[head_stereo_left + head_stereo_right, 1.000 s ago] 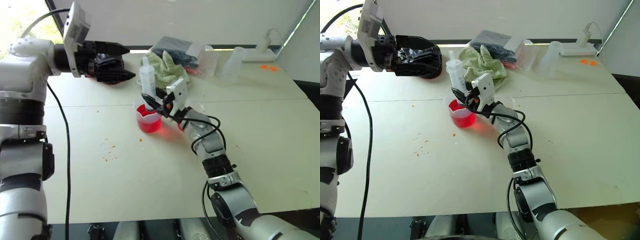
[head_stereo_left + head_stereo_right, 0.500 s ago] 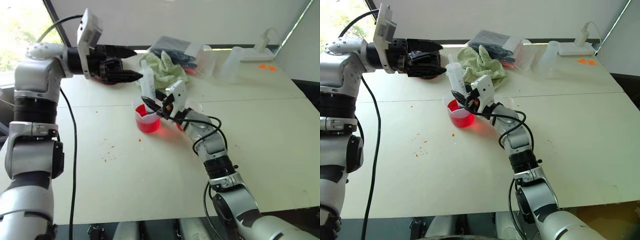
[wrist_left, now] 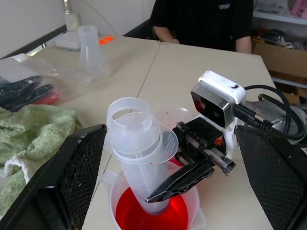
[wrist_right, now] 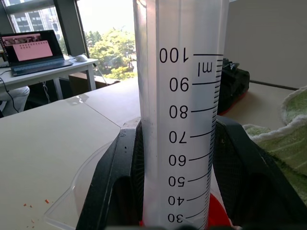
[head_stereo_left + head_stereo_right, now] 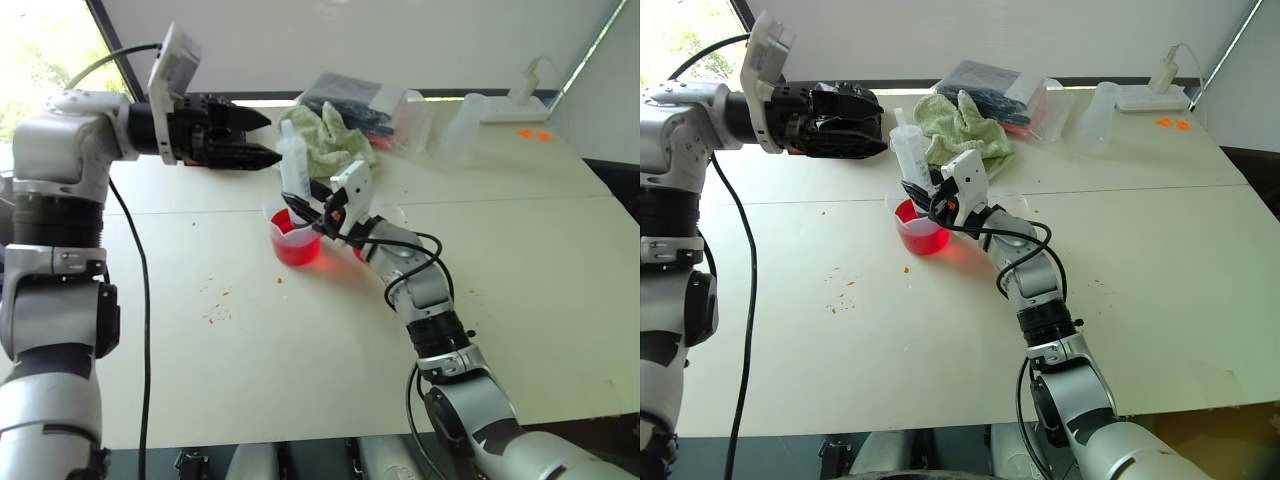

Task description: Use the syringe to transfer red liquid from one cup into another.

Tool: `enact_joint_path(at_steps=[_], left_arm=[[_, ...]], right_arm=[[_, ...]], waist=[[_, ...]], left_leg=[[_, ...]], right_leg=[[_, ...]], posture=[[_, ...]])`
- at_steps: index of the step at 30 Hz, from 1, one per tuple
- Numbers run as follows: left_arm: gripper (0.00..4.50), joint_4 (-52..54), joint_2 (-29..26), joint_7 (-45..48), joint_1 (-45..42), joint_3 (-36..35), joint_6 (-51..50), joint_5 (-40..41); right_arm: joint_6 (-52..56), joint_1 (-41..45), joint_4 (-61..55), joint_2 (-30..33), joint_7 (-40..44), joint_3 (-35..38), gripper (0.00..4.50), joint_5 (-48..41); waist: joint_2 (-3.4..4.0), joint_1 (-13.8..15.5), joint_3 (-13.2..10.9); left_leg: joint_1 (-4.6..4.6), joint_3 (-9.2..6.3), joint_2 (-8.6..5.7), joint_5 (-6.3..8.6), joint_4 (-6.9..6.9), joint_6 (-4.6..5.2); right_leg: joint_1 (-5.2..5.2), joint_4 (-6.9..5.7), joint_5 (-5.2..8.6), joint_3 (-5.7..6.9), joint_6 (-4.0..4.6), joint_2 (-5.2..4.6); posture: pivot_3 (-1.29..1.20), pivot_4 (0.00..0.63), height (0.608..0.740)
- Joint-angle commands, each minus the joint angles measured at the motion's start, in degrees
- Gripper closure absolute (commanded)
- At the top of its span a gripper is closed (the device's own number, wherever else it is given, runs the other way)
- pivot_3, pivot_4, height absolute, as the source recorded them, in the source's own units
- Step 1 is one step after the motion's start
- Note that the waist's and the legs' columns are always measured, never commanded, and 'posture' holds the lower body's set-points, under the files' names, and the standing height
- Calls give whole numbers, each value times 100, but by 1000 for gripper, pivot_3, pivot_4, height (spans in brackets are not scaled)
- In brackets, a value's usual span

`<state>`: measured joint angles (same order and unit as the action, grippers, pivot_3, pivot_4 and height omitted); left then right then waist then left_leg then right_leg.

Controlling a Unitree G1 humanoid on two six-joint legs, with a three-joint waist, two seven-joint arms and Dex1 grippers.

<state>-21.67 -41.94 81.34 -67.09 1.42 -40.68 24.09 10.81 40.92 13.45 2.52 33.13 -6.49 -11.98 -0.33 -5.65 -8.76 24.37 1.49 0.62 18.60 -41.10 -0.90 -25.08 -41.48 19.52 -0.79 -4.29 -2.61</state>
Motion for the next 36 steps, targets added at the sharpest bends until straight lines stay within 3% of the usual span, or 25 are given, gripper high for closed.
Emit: enact_joint_path(at_steps=[1, 30, 31, 33, 36], left_arm=[[0, 262, -80, 42, 35, -66, -41, 117], [0, 281, 790, -953, 328, -338, -338, 435], [573, 311, 804, -986, 358, -355, -354, 457], [1191, 364, 821, -1049, 413, -380, -383, 500], [2564, 442, 823, -1112, 480, -392, -411, 557]], right_arm=[[-137, 121, -231, -38, 20, -21, 3088, -19], [-141, 50, -351, -34, -7, -82, 3088, 38], [-142, 49, -351, -33, -4, -86, 3088, 41], [-142, 46, -353, -32, -1, -93, 3088, 41], [-140, 48, -347, -26, 6, -97, 3088, 35]], waist=[[0, -3, 0], [0, 1, 0], [0, 2, 0], [0, 1, 0], [0, 0, 0]], left_leg=[[0, 0, 0, 0, 0, 0], [-1, 0, 0, 0, -1, 0], [-1, 0, 0, 0, -1, 0], [-1, 0, 0, 0, -2, -1], [-1, 0, 0, 0, -1, 0]], right_leg=[[0, 0, 0, 0, 0, 0], [0, -2, 0, 0, 0, 0], [0, -2, 0, 0, 0, 0], [0, -2, 0, 0, 0, 0], [0, -3, 0, 0, 0, 0]], posture=[[0, 150, 711], [0, 150, 711], [0, 150, 711], [0, 150, 711], [0, 150, 711]])
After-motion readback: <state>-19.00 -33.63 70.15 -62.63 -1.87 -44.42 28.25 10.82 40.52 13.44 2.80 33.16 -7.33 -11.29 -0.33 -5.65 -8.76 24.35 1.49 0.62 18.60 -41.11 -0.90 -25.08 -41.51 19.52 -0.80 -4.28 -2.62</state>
